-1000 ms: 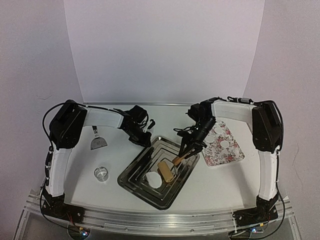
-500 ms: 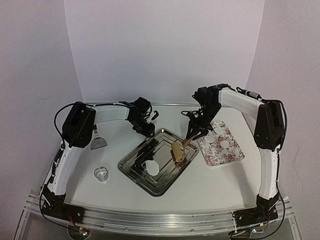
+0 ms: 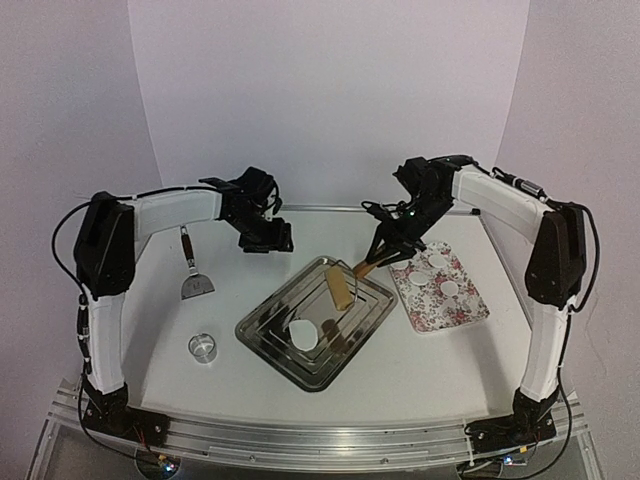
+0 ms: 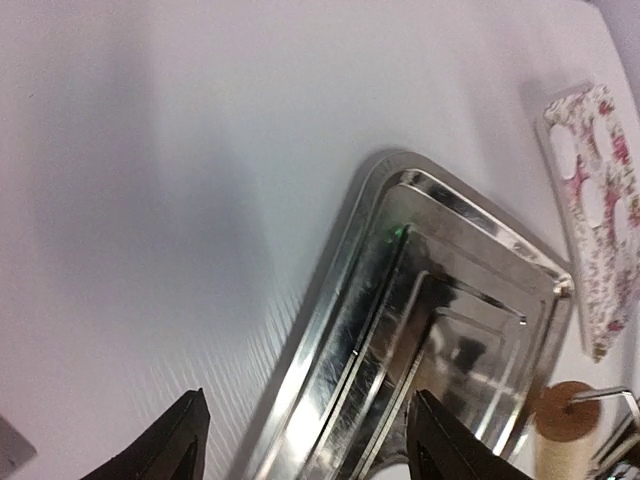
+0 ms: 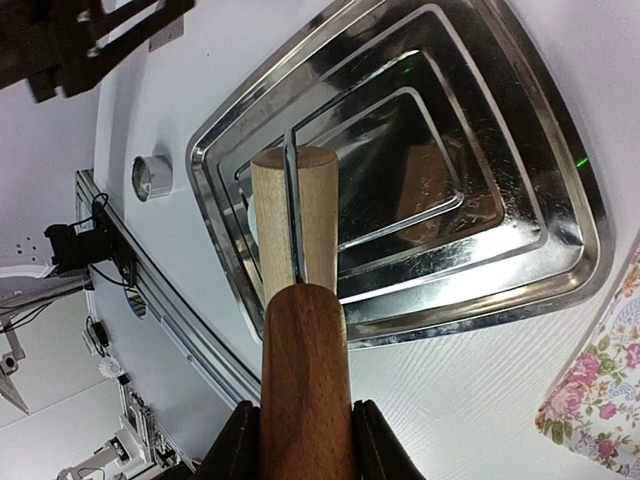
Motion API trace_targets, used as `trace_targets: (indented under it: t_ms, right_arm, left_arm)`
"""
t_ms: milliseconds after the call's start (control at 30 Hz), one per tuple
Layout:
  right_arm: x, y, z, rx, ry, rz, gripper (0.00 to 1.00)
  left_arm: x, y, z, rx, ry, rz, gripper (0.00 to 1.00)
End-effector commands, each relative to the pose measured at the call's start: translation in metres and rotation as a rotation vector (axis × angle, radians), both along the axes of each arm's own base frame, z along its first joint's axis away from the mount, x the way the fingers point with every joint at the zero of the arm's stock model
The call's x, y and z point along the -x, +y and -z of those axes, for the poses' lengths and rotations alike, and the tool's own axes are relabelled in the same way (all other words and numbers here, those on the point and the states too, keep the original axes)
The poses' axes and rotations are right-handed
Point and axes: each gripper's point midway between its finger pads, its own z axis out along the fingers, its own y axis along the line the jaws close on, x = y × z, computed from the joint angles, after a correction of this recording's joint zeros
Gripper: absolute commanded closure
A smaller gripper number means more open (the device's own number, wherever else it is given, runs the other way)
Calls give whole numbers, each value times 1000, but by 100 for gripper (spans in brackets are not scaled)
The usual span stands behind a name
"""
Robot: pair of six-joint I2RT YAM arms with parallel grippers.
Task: Roll out the dumpling wrappers from the dough
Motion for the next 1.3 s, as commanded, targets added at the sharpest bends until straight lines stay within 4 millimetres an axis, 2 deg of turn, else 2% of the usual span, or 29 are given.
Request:
trace_targets:
  t_ms: [0,33,133,167,333,467,700,867,1067,1167,1267]
  right_arm:
    - [20,30,-20,-80,-25,-100,100]
    - [24,36,-18,-78,-18,-111,100]
    - [36,54,-8,-75,0,-156,100]
    - [38,58,-5,-75,-3,-172,100]
    - [42,77,12,-85,50,-207,100]
    - [40,81,25,-67,56,-219,100]
    - [34,82,52,-24,91,-209,100]
    - [29,77,68,33,82,-198,100]
    - [29,67,90,119,83,-175,100]
    - [32,69,102,151,82,-171,100]
    - [33,74,114,176,87,-152,100]
  left_arm:
    - [57,32,-10,74,181,-226,32]
    - [74,40,4,67,241,-252,31]
    - [110,55,22,88,345,-310,30]
    - [117,57,22,108,362,-319,30]
    - [142,65,48,73,457,-330,32]
    - [152,75,61,-19,476,-352,33]
    - [165,79,85,-119,531,-322,34]
    - [170,86,97,-186,548,-312,41]
    - [173,86,108,-206,558,-284,57]
    - [172,87,112,-219,559,-274,69]
    - [172,89,115,-238,557,-263,75]
